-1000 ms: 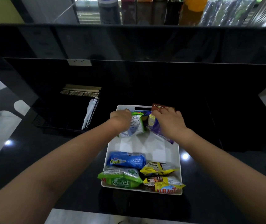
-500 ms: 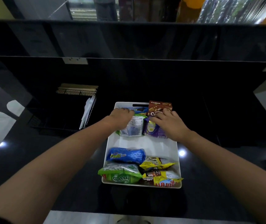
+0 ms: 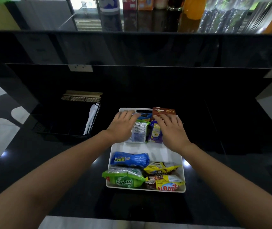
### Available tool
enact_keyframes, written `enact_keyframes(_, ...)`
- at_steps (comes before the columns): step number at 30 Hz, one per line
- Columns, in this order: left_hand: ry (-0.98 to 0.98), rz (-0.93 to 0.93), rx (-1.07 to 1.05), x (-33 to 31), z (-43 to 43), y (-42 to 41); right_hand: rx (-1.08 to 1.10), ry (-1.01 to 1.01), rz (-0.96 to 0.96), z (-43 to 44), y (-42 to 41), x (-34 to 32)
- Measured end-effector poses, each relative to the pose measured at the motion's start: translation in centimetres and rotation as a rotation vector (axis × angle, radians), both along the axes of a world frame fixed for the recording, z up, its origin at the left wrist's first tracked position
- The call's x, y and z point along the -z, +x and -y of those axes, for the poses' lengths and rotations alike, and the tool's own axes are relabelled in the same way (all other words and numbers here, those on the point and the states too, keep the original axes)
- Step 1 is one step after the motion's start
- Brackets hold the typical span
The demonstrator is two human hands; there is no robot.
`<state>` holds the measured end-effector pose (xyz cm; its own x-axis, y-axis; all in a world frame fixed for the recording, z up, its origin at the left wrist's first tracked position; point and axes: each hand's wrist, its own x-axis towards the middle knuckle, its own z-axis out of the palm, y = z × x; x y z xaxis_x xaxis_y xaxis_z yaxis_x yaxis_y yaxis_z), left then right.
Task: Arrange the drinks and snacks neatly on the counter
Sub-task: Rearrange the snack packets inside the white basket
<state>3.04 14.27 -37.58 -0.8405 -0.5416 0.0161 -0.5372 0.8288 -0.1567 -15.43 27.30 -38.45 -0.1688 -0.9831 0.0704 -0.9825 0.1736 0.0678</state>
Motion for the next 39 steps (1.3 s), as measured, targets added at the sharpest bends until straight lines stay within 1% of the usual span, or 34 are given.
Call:
enact_keyframes(1,0.021,-0.045,0.028,-0.1,-0.5,0.4,0.002,-0.016,0.031,-0.5,0.3,-0.4)
enact_keyframes(2,0.085,-0.083,0.05,-0.2,-1.1,0.8,-0.011,-0.002,0.08,-1.1,0.7,-0.8)
enact_keyframes(3,0.196,-0.098,0.064,-0.2,-1.6,1.4,-0.036,0.046,0.149,-1.8,1.0,-1.2)
enact_keyframes(4,0.341,-0.066,0.067,-0.2,-2.2,2.0,-0.064,0.132,0.231,-2.6,1.5,-1.5)
enact_keyframes(5,0.481,0.01,0.066,-0.2,-2.8,2.5,-0.097,0.241,0.298,-3.5,2.0,-1.7)
enact_keyframes(6,0.586,0.094,0.065,-0.1,-3.2,3.0,-0.132,0.352,0.331,-4.3,2.6,-1.9)
enact_keyframes(7,0.65,0.157,0.055,0.1,-3.6,3.3,-0.161,0.445,0.339,-4.9,3.1,-1.9)
enact_keyframes(9,0.717,0.197,0.025,0.4,-3.9,3.5,-0.173,0.541,0.36,-5.6,3.9,-1.7)
enact_keyframes(13,0.861,0.258,-0.024,0.6,-4.0,2.9,-0.132,0.647,0.477,-5.8,4.3,-1.9)
enact_keyframes(16,0.935,0.297,-0.058,0.7,-3.9,2.8,-0.122,0.659,0.469,-6.2,4.4,-1.7)
enact_keyframes(18,0.912,0.303,-0.059,1.0,-3.9,2.8,-0.084,0.624,0.455,-6.3,4.3,-1.4)
enact_keyframes(20,0.854,0.265,-0.066,1.4,-3.7,2.7,-0.057,0.586,0.452,-6.1,4.1,-1.3)
enact_keyframes(22,0.764,0.196,-0.065,1.9,-3.3,2.6,-0.019,0.53,0.426,-5.9,4.0,-1.1)
enact_keyframes(25,0.58,0.12,-0.025,2.4,-2.8,2.4,0.029,0.447,0.331,-5.3,3.9,-0.7)
enact_keyframes(29,0.453,0.062,0.012,2.8,-2.1,1.8,0.048,0.383,0.253,-4.1,3.4,-1.1)
enact_keyframes(33,0.266,0.074,0.078,2.8,-1.4,1.1,0.081,0.39,0.211,-2.5,3.2,-1.3)
enact_keyframes(35,0.22,0.083,0.076,2.8,-1.3,1.0,0.09,0.373,0.193,-1.8,3.3,-1.5)
enact_keyframes(39,0.188,0.109,0.078,2.6,-1.2,1.1,0.131,0.309,0.162,-0.9,3.4,-1.8)
